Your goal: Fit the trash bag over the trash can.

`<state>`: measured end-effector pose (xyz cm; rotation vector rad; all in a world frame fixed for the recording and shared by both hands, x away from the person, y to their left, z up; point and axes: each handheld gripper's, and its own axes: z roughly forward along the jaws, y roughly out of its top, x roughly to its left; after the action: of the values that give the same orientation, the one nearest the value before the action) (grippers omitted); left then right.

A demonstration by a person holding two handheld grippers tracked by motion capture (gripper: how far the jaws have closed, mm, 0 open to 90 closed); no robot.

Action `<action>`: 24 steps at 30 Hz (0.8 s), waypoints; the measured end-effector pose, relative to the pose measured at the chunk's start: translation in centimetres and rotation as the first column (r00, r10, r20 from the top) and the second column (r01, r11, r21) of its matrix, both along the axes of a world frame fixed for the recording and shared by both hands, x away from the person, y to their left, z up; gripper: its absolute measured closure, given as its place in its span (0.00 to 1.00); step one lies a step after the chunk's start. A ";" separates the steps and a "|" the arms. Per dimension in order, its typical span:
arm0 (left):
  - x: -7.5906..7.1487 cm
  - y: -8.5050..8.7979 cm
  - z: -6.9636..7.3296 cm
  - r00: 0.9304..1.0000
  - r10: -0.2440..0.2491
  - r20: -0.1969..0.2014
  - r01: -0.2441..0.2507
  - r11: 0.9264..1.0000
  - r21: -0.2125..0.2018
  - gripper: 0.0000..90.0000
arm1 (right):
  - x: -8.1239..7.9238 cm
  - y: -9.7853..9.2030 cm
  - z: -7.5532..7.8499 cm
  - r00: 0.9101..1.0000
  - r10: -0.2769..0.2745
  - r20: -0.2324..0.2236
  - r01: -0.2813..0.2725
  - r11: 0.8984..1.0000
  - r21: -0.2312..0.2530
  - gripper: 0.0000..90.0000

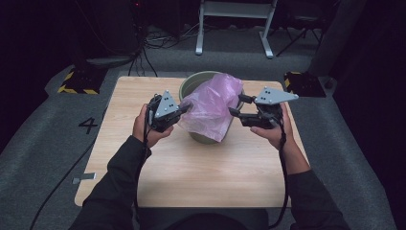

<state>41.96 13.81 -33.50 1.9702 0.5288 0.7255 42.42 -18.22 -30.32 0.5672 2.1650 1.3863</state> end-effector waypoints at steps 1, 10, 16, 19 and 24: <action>0.0 -0.1 0.0 1.000 0.002 -0.002 -0.002 1.000 -0.001 1.00 | -0.3 -0.2 0.0 1.000 0.009 -0.002 -0.009 1.000 0.009 0.49; -0.5 -1.1 0.0 1.000 0.006 0.011 -0.006 1.000 0.024 1.00 | -4.8 1.1 0.2 0.986 0.166 0.029 -0.165 0.986 -0.019 0.61; -1.0 -1.8 0.0 1.000 -0.009 0.019 0.009 0.999 0.033 1.00 | -5.7 3.6 -0.4 0.974 0.224 0.023 -0.223 0.973 -0.056 0.65; -1.3 -2.1 0.0 1.000 -0.028 0.014 0.028 0.999 0.030 1.00 | -5.6 5.2 -1.2 0.975 0.221 0.008 -0.219 0.972 -0.086 0.65; -1.8 -2.6 0.2 0.998 -0.059 0.012 0.058 0.998 0.028 1.00 | -4.6 7.0 -2.3 0.984 0.179 -0.012 -0.179 0.978 -0.108 0.56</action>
<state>40.19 11.21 -33.33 1.9973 0.4533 0.7121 37.79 -11.20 -32.63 0.3395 2.3242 1.3474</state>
